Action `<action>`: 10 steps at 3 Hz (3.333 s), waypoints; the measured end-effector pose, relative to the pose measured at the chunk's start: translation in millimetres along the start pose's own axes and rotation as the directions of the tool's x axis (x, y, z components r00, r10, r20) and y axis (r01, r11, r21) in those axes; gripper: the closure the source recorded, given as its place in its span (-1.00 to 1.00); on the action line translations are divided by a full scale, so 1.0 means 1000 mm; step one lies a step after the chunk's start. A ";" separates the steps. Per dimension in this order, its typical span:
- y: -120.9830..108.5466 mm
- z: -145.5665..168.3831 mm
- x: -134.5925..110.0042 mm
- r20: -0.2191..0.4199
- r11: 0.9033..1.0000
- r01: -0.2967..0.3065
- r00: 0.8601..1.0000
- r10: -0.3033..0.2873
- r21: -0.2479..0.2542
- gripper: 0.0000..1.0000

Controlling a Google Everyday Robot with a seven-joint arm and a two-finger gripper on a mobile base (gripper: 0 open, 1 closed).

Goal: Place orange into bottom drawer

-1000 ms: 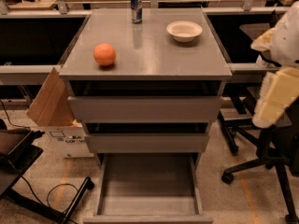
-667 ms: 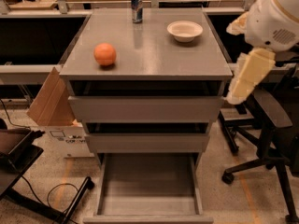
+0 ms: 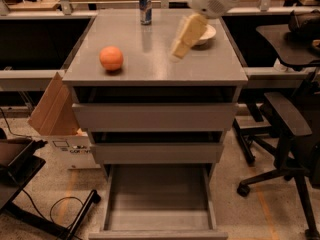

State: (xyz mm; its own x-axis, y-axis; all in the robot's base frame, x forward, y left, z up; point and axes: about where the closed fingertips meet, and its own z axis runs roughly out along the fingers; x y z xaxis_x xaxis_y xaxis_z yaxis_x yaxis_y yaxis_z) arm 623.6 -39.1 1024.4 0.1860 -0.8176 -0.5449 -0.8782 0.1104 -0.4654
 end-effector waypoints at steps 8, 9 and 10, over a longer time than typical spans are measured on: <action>-0.028 0.278 -0.055 -0.026 0.988 0.022 0.999 -0.026 -0.152 -0.51; -0.025 0.291 -0.048 -0.056 0.986 0.017 0.998 -0.027 -0.167 -0.04; -0.021 0.301 -0.038 -0.090 0.983 0.012 0.996 -0.029 -0.181 0.42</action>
Offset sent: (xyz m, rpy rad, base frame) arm 0.0167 0.0324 0.0022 0.0209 -0.0374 0.0276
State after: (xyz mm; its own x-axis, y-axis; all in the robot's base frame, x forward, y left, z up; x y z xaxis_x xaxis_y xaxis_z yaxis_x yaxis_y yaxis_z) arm 767.3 159.6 845.2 0.1704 -0.8681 -0.4662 -0.9411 -0.0031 -0.3381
